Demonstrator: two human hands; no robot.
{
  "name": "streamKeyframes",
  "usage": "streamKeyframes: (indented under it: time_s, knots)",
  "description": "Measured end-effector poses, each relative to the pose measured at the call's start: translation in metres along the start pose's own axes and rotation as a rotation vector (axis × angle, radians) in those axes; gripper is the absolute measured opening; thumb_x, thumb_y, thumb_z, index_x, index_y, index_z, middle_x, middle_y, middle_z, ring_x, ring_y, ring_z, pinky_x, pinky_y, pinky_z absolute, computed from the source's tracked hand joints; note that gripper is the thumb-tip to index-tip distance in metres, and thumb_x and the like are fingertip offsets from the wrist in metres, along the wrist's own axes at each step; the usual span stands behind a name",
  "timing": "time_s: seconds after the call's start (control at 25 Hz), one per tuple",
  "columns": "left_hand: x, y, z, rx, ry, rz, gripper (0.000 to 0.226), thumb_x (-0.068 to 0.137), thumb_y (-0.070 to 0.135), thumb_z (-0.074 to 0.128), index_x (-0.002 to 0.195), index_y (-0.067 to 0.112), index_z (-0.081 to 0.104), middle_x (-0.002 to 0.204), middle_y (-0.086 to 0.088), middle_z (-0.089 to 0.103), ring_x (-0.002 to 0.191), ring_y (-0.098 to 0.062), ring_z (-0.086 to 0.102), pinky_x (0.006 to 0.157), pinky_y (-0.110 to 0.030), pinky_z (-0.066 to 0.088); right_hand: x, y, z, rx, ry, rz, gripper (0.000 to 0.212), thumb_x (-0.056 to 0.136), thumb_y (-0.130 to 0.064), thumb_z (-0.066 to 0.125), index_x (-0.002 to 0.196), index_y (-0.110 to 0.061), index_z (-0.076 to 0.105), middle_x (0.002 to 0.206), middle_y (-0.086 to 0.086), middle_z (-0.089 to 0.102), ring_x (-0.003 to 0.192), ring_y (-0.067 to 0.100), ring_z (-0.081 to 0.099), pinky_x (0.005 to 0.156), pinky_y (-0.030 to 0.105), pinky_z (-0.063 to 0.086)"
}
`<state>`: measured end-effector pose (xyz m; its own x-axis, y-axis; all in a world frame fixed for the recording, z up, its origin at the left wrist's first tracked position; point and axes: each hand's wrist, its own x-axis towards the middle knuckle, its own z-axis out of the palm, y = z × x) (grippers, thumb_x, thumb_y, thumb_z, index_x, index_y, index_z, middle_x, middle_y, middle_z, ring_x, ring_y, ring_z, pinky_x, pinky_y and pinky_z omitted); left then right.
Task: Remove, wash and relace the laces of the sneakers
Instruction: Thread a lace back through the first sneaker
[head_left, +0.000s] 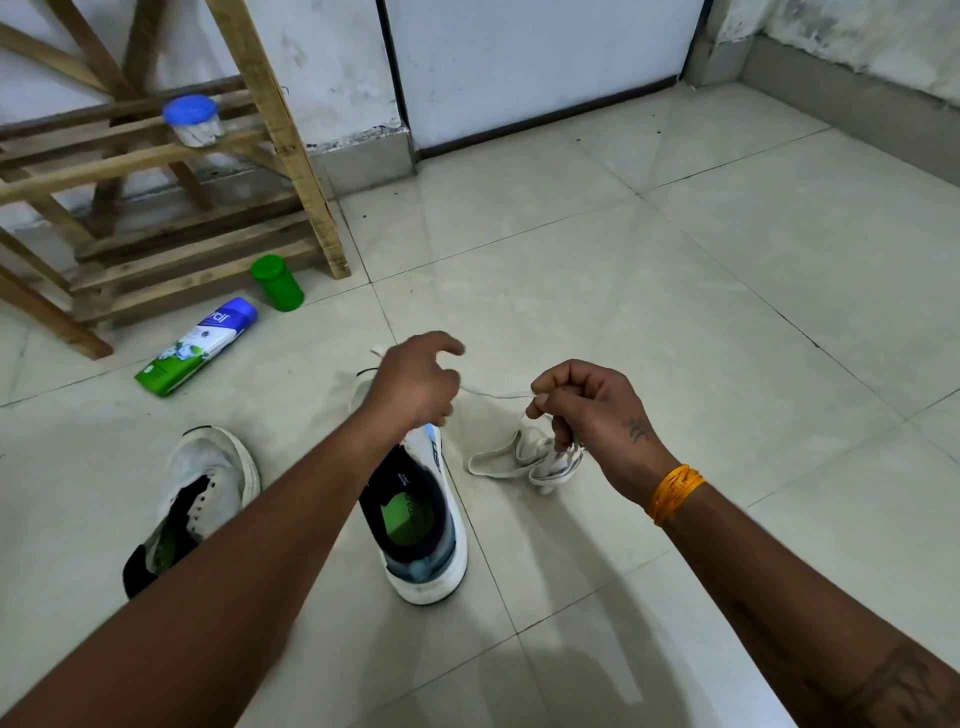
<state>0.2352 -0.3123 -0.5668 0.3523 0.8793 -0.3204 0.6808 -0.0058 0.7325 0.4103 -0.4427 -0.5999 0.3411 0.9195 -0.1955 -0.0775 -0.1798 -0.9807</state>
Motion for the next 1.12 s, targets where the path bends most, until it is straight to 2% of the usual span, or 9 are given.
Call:
streamKeyframes:
  time_s: [0.12, 0.32, 0.52, 0.6, 0.68, 0.8, 0.92, 1.0, 1.12]
  knots:
    - [-0.019, 0.019, 0.017, -0.149, -0.4, 0.042, 0.017, 0.093, 0.0, 0.061, 0.104, 0.007, 0.072, 0.072, -0.011, 0.064, 0.053, -0.018, 0.06, 0.047, -0.027, 0.05, 0.003, -0.004, 0.005, 0.007, -0.022, -0.024, 0.01, 0.09, 0.004, 0.062, 0.097, 0.0, 0.068, 0.08, 0.015, 0.074, 0.053, 0.023, 0.05, 0.052, 0.03, 0.048]
    - [0.005, 0.003, -0.002, 0.278, 0.246, -0.003, 0.019, 0.083, 0.005, 0.053, 0.087, 0.007, 0.072, 0.071, -0.012, 0.072, 0.059, -0.027, 0.07, 0.054, -0.035, 0.06, 0.0, 0.0, 0.0, 0.037, 0.014, -0.001, 0.01, 0.091, 0.005, 0.06, 0.097, 0.001, 0.067, 0.082, 0.016, 0.074, 0.053, 0.022, 0.049, 0.053, 0.031, 0.049]
    - [-0.023, 0.02, 0.011, -0.142, -0.361, 0.06, 0.023, 0.092, 0.001, 0.061, 0.107, 0.013, 0.074, 0.073, -0.011, 0.066, 0.054, -0.019, 0.062, 0.049, -0.027, 0.051, -0.001, -0.001, 0.009, 0.03, -0.028, -0.021, 0.009, 0.091, 0.006, 0.06, 0.095, 0.002, 0.066, 0.079, 0.016, 0.072, 0.053, 0.025, 0.05, 0.052, 0.029, 0.046]
    - [-0.018, 0.021, 0.018, -0.135, -0.24, 0.055, 0.013, 0.09, 0.004, 0.062, 0.088, 0.005, 0.075, 0.07, -0.014, 0.068, 0.057, -0.023, 0.065, 0.052, -0.033, 0.057, 0.0, -0.003, 0.011, 0.03, -0.033, -0.029, 0.009, 0.091, 0.006, 0.06, 0.095, 0.002, 0.066, 0.079, 0.015, 0.072, 0.053, 0.025, 0.05, 0.052, 0.03, 0.048]
    - [-0.005, 0.015, 0.012, 0.002, 0.105, 0.043, 0.018, 0.083, 0.011, 0.059, 0.073, 0.001, 0.07, 0.065, -0.019, 0.067, 0.058, -0.031, 0.069, 0.057, -0.041, 0.061, 0.001, 0.0, 0.008, 0.033, -0.005, -0.018, 0.011, 0.09, 0.006, 0.059, 0.097, 0.002, 0.067, 0.079, 0.015, 0.072, 0.054, 0.025, 0.05, 0.054, 0.032, 0.049]
    - [0.0, 0.002, -0.002, 0.209, 0.341, 0.067, 0.018, 0.081, 0.01, 0.053, 0.077, 0.003, 0.069, 0.067, -0.018, 0.068, 0.056, -0.029, 0.065, 0.045, -0.037, 0.053, -0.001, 0.004, 0.006, 0.039, 0.015, 0.006, 0.011, 0.09, 0.006, 0.058, 0.096, 0.002, 0.066, 0.08, 0.016, 0.073, 0.054, 0.026, 0.049, 0.056, 0.034, 0.048]
    - [-0.019, 0.014, 0.007, -0.165, -0.18, -0.018, 0.021, 0.088, 0.001, 0.059, 0.101, 0.007, 0.074, 0.067, -0.009, 0.066, 0.05, -0.017, 0.062, 0.044, -0.025, 0.049, -0.003, 0.0, 0.013, 0.037, -0.025, 0.008, 0.013, 0.09, 0.007, 0.056, 0.093, 0.0, 0.066, 0.078, 0.016, 0.071, 0.053, 0.025, 0.049, 0.054, 0.032, 0.047]
    - [-0.028, 0.015, 0.018, -0.196, -0.325, 0.022, 0.015, 0.088, 0.0, 0.06, 0.093, 0.0, 0.074, 0.069, -0.01, 0.066, 0.052, -0.018, 0.062, 0.048, -0.028, 0.053, -0.003, -0.003, 0.019, 0.035, -0.046, -0.01, 0.013, 0.09, 0.007, 0.056, 0.092, -0.001, 0.067, 0.077, 0.016, 0.07, 0.054, 0.026, 0.05, 0.054, 0.033, 0.047]
    - [-0.014, 0.0, 0.015, 0.028, 0.145, 0.018, 0.019, 0.089, 0.008, 0.057, 0.078, 0.004, 0.072, 0.066, -0.009, 0.071, 0.055, -0.025, 0.069, 0.057, -0.04, 0.062, -0.003, -0.001, 0.017, 0.029, -0.028, -0.003, 0.011, 0.09, 0.007, 0.057, 0.096, 0.002, 0.065, 0.078, 0.016, 0.072, 0.053, 0.025, 0.05, 0.053, 0.032, 0.047]
